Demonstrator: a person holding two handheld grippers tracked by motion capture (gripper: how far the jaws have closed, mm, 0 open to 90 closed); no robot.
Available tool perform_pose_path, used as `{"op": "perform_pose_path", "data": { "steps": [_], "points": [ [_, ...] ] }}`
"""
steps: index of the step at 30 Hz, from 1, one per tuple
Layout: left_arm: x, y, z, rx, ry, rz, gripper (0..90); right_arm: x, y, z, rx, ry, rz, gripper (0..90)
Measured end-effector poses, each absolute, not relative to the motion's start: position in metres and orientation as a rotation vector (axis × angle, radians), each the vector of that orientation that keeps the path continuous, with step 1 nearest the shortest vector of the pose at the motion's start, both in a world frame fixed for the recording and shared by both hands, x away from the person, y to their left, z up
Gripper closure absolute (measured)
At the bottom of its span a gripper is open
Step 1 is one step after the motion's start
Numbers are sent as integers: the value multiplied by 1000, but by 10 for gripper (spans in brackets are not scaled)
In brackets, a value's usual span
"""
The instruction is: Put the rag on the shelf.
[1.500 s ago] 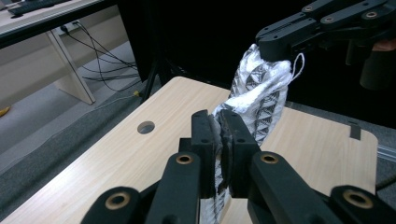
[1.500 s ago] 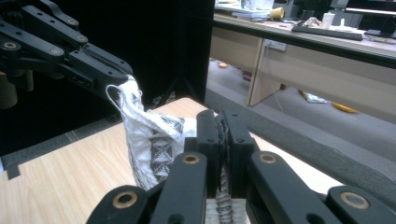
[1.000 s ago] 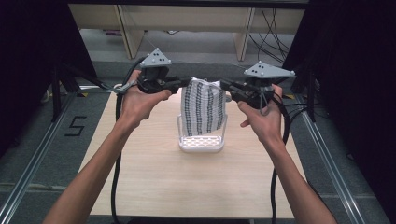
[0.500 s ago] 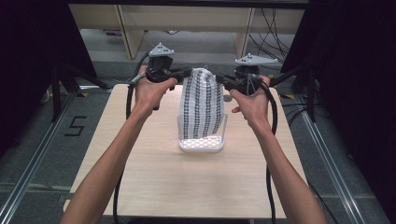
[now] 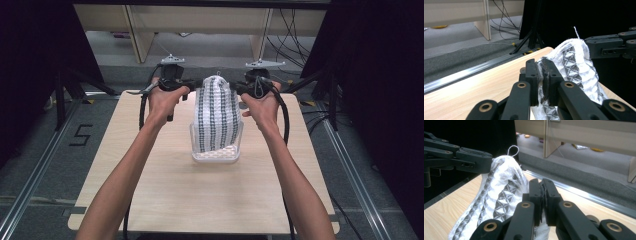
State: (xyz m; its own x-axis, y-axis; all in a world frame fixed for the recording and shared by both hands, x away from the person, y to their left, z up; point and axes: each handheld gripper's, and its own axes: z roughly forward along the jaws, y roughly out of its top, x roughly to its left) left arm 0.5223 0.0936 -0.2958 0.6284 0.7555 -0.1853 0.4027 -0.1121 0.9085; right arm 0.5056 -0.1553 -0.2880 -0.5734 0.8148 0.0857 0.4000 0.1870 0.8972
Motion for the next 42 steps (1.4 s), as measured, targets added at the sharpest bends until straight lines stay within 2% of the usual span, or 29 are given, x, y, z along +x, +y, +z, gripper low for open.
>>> {"op": "perform_pose_path", "data": {
  "steps": [20,22,25,26,30,34,42],
  "points": [
    [543,86,-330,1791,992,379,797,530,-154,-326,1278,2100,1250,848],
    [544,86,-335,1805,984,356,763,532,-155,-330,1279,2113,1233,835],
    [546,84,-339,1847,998,314,633,535,-154,-336,1299,2127,1207,779],
    [545,84,-339,1847,1007,322,564,534,-154,-337,1325,2126,1199,752],
    [544,86,-337,1854,1011,340,446,535,-153,-338,1331,2124,1183,669],
    [541,93,-333,1857,992,331,433,533,-154,-336,1316,2125,1199,618],
    [535,102,-330,1845,1006,309,403,528,-158,-331,1289,2143,1207,582]
  ]
}}
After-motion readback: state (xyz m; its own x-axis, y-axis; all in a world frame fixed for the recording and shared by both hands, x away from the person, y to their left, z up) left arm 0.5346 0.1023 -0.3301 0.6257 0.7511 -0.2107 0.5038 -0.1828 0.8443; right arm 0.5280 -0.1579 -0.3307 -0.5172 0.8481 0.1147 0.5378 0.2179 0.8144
